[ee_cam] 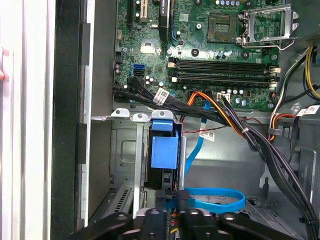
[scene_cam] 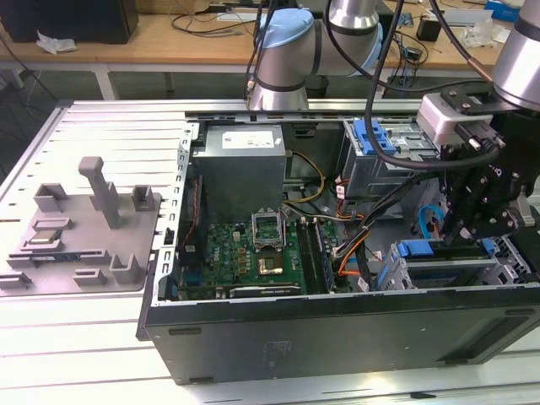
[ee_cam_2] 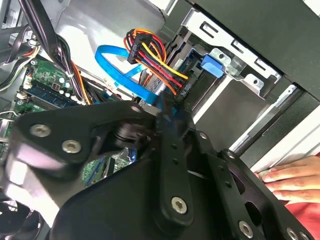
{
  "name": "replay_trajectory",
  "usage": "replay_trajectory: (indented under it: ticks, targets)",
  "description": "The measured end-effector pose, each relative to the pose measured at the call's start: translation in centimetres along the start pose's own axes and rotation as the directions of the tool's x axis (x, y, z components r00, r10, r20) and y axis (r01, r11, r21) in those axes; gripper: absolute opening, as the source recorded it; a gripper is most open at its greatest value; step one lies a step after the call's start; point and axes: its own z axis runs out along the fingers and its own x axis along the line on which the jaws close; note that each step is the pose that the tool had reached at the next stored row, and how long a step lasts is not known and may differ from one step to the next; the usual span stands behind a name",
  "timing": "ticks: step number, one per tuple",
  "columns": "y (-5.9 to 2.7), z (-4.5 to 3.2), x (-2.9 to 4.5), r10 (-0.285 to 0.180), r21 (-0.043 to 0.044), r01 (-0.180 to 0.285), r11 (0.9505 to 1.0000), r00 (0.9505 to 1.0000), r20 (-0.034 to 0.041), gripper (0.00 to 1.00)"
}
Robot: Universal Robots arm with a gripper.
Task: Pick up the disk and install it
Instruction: 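Insert the second disk wire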
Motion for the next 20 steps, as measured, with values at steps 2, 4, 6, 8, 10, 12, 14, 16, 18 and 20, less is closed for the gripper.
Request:
replay_trajectory:
  ticks: [2,4,6,8,10,12,14,16,18,20]
  targets:
    - [0.00,-0.08,0.01,0.000,0.0000,0.000,1.0000,1.0000,-0.0002,0.29]
    - [-0.01,-0.24,0.00,0.000,0.0000,0.000,1.0000,1.0000,-0.0002,0.36]
    - [-0.01,-0.42,-0.02,0.000,0.0000,0.000,1.0000,1.0000,-0.0003,0.36]
    - [-0.02,-0.70,-0.08,0.000,-0.0001,0.000,1.0000,1.0000,-0.0015,0.36]
    - [-0.03,-0.90,-0.13,0.000,-0.0001,0.000,1.0000,1.0000,-0.0026,0.36]
    - [-0.05,-1.27,-0.20,0.000,-0.0002,0.000,1.0000,1.0000,-0.0048,0.36]
    - [-0.04,-1.70,-0.31,0.000,-0.0001,0.000,1.0000,1.0000,-0.0078,0.36]
    - [0.03,-2.02,-0.40,0.000,0.0003,0.000,1.0000,0.9999,-0.0122,0.36]
    - [0.12,-2.21,-0.47,0.000,0.0011,0.000,1.0000,0.9999,-0.0151,0.36]
    - [0.39,-2.44,-0.62,0.000,0.0042,0.000,1.0000,0.9998,-0.0185,0.36]
